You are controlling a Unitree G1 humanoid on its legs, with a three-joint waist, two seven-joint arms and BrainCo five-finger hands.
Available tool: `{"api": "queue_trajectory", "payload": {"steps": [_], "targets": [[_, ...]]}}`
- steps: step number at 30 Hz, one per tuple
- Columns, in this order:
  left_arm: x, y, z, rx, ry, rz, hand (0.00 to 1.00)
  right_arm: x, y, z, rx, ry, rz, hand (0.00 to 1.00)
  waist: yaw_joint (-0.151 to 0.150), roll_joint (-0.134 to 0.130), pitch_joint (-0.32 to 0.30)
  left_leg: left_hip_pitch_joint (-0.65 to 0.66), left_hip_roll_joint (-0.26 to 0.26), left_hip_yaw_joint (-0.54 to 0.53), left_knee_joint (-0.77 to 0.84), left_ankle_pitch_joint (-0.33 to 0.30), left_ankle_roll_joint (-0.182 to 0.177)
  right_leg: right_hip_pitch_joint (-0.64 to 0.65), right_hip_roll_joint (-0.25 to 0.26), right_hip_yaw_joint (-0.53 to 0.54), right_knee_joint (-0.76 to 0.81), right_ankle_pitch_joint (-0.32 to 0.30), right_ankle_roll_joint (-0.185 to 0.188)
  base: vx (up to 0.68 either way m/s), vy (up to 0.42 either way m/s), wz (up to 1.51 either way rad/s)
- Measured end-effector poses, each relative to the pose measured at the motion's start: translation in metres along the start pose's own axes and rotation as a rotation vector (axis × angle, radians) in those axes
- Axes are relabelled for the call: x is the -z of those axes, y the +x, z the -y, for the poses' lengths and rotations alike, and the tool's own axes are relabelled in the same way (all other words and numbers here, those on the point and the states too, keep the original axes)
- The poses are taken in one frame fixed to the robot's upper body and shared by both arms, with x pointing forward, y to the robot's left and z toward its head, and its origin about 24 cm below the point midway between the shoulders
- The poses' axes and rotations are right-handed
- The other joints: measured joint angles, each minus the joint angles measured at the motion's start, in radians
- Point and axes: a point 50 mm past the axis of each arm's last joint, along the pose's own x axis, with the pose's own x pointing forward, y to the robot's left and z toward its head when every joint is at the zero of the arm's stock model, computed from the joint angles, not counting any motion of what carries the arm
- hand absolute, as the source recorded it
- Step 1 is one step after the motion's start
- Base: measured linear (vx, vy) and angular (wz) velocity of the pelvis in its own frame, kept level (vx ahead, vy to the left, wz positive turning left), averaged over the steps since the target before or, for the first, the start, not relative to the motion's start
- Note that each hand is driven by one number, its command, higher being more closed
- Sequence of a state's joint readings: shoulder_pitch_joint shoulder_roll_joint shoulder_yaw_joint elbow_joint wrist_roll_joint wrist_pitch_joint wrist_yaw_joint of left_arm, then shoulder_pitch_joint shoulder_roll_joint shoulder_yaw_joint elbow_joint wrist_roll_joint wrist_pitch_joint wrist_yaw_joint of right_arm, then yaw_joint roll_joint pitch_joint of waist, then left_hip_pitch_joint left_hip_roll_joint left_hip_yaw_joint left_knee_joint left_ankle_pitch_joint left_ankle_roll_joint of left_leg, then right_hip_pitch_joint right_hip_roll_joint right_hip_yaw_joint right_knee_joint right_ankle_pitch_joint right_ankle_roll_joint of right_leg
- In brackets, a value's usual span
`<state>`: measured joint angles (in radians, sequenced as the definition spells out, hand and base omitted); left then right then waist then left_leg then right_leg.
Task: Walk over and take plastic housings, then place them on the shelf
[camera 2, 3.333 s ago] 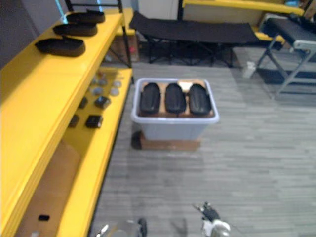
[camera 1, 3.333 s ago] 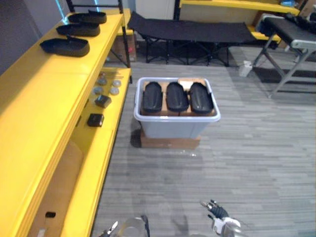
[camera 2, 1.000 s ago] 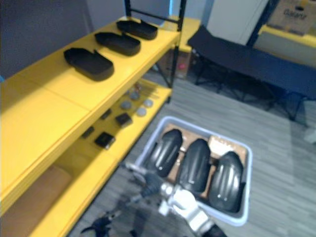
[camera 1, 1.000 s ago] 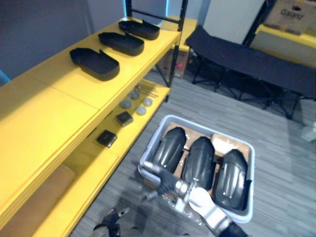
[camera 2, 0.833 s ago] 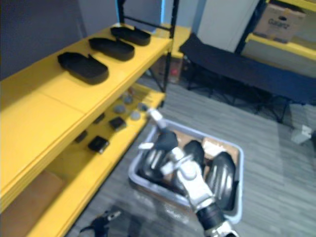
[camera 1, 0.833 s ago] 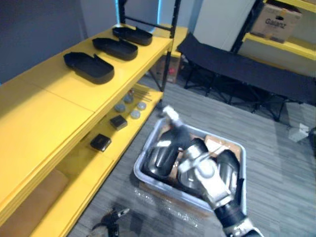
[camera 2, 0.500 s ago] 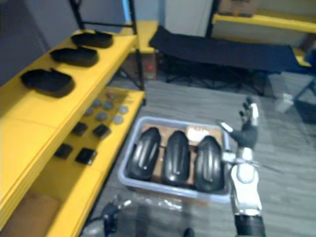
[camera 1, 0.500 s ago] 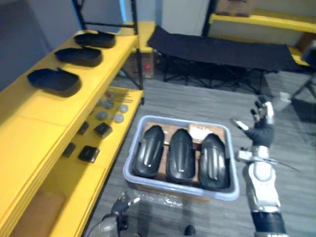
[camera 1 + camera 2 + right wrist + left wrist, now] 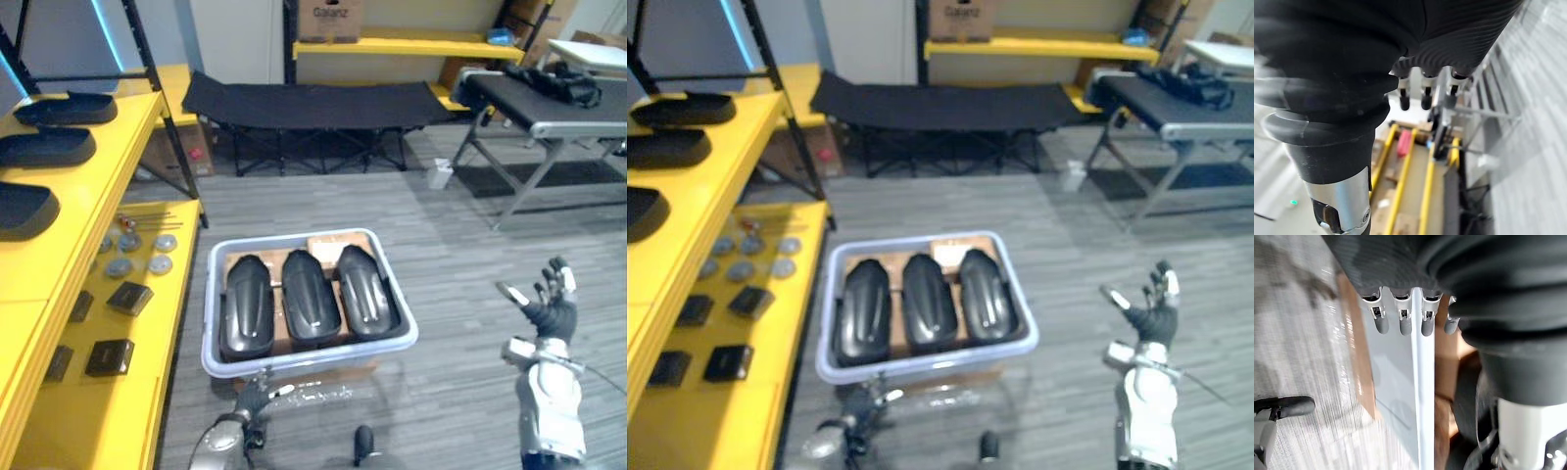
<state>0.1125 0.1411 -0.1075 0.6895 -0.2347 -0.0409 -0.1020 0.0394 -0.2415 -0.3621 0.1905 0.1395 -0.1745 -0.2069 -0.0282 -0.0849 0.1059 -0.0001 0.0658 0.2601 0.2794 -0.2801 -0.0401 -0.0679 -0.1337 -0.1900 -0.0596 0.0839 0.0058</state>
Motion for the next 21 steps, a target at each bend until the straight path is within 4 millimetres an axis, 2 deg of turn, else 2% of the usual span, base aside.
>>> {"api": "queue_trajectory", "payload": {"steps": [1,4,7,8,11,13,16,18,21], "targets": [[0.005,-0.002,-0.004,-0.014,-0.006,-0.014,0.0,0.007,0.0,0.002,0.036,-0.006,-0.034,0.0,0.014,-0.013,-0.002,-0.018,-0.001,-0.003,0.013,-0.005,-0.003,-0.004,-0.003,-0.001,-0.013,0.033,0.014,-0.01,-0.032,0.17],[0.016,-0.007,-0.011,-0.053,-0.02,-0.048,0.0,0.019,0.004,0.001,0.093,-0.019,-0.105,0.0,0.036,-0.017,-0.006,-0.052,0.005,-0.009,0.031,-0.015,-0.01,-0.027,-0.001,-0.005,-0.017,0.075,0.028,0.04,-0.042,0.07],[0.026,-0.011,-0.014,-0.096,-0.034,-0.075,0.0,0.017,0.015,-0.003,0.15,-0.008,-0.117,0.0,0.045,0.017,0.018,-0.082,0.009,-0.034,0.043,-0.018,-0.016,-0.049,0.007,-0.023,-0.019,0.107,0.063,0.09,-0.046,0.12],[0.028,-0.012,-0.013,-0.108,-0.039,-0.079,0.0,0.017,0.018,-0.003,0.16,-0.003,-0.122,0.0,0.046,0.024,0.022,-0.089,0.01,-0.039,0.044,-0.017,-0.017,-0.054,0.009,-0.031,-0.019,0.107,0.063,0.1,-0.044,0.13],[0.027,-0.01,-0.015,-0.166,-0.052,-0.073,0.0,0.01,0.032,-0.001,0.231,0.002,-0.121,0.0,0.067,0.043,0.067,-0.088,0.013,-0.062,0.03,-0.008,-0.019,-0.056,0.015,-0.042,-0.019,0.107,0.063,0.09,-0.027,0.04],[0.021,-0.008,-0.023,-0.215,-0.073,-0.052,0.0,0.0,0.043,0.006,0.324,0.028,-0.101,0.0,0.068,0.04,0.123,-0.089,0.005,-0.082,0.018,-0.001,-0.017,-0.052,0.01,-0.059,-0.019,0.108,0.063,0.02,-0.001,0.2],[0.019,-0.01,-0.034,-0.272,-0.092,-0.038,0.0,-0.005,0.048,0.014,0.434,0.072,-0.098,0.0,0.071,0.024,0.178,-0.091,-0.012,-0.094,0.009,0.013,-0.01,-0.05,-0.006,-0.066,-0.019,0.109,0.066,-0.01,0.036,0.2],[0.014,-0.009,-0.038,-0.285,-0.111,-0.016,0.0,-0.009,0.052,0.027,0.513,0.09,-0.097,0.0,0.072,0.025,0.217,-0.108,-0.032,-0.115,0.009,0.02,0.001,-0.053,-0.024,-0.087,-0.019,0.115,0.073,-0.02,0.06,0.3],[0.012,-0.011,-0.045,-0.31,-0.179,0.002,0.0,-0.019,0.059,0.031,0.531,0.123,-0.072,0.0,0.081,0.03,0.267,-0.123,-0.049,-0.116,0.012,0.027,0.012,-0.066,-0.04,-0.087,-0.019,0.124,0.07,-0.03,0.066,0.08]]}}
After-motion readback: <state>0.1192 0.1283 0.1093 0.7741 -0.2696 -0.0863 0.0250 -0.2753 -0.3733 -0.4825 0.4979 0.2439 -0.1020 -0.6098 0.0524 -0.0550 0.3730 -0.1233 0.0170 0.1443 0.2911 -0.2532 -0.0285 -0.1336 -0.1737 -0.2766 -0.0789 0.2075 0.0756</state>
